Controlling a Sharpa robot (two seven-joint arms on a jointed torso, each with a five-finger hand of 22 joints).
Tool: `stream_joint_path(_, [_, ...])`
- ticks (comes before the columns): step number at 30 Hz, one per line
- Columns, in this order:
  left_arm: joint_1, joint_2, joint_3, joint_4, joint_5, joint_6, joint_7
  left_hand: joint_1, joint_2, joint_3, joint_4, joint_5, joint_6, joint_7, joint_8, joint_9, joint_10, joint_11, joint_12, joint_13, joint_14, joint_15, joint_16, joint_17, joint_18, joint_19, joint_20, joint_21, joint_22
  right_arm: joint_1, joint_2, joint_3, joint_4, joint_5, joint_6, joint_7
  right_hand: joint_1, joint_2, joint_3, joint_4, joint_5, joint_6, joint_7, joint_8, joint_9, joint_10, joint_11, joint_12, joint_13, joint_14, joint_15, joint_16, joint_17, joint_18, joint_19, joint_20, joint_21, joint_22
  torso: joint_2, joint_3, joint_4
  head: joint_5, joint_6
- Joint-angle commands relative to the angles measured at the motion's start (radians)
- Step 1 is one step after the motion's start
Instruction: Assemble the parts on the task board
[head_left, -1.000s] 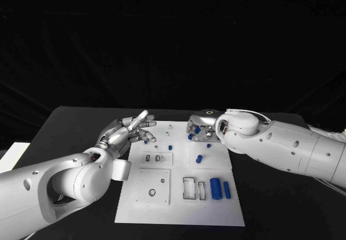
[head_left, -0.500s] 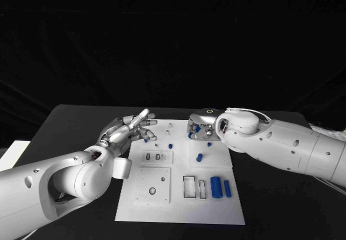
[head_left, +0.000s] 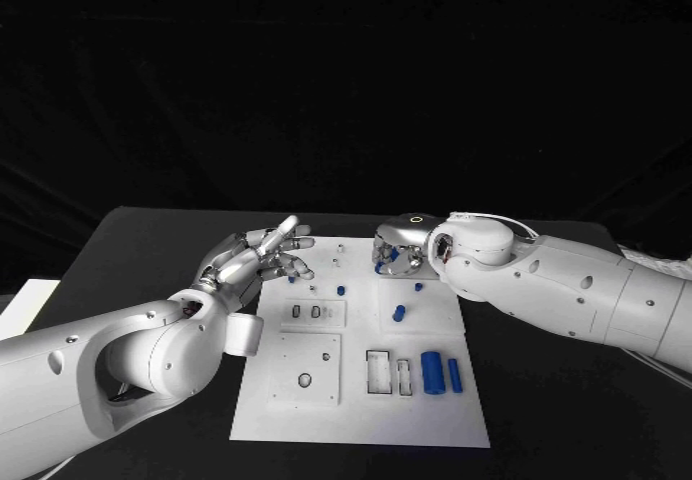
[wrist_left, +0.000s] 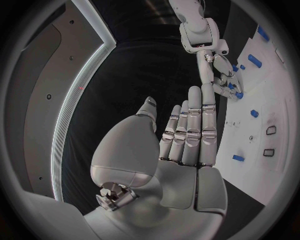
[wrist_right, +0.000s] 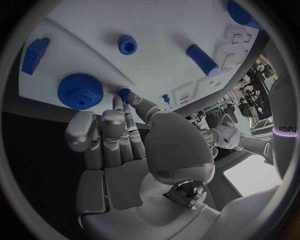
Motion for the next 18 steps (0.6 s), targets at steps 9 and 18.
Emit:
stream_joint_path(9, [0.003,0.001,0.001,0.003,0.001,0.021,0.003,0.004,0.010,-0.001,-0.004,-0.004,-0.003,0.007,-0.006,-0.001,0.001,0.006,-0.005,-0.002,-0.008,0.000,0.006,0.003,0.008,-0.010,0.003,0.005,0.002,-0.006,0.012,-0.006,-0.013,-0.029,0.048,-0.025,-0.006,-0.028,0.009,0.003,-0.008,-0.004,0.004,-0.010,0.001,-0.008,0.008,-0.008,-0.004,0.005,-0.003,0.002,-0.006,-0.013,-0.002,0.001,0.006,0.000,0.003,-0.0012,-0.0011,0.002,-0.005])
stream_joint_path(18, [0.003,0.001,0.001,0.004,0.001,0.021,0.001,0.006,0.011,-0.001,-0.006,-0.004,-0.003,0.007,-0.007,-0.001,0.000,0.007,-0.006,-0.002,-0.010,0.001,0.006,0.005,0.008,-0.012,0.003,0.006,0.003,-0.009,0.017,-0.008,-0.019,-0.033,0.051,-0.030,-0.004,-0.032,0.012,0.004,-0.008,-0.007,0.005,-0.013,0.000,-0.013,0.009,-0.009,-0.005,0.003,-0.002,0.000,-0.011,-0.012,-0.005,0.002,0.005,-0.002,0.003,-0.0008,-0.0011,0.002,-0.006])
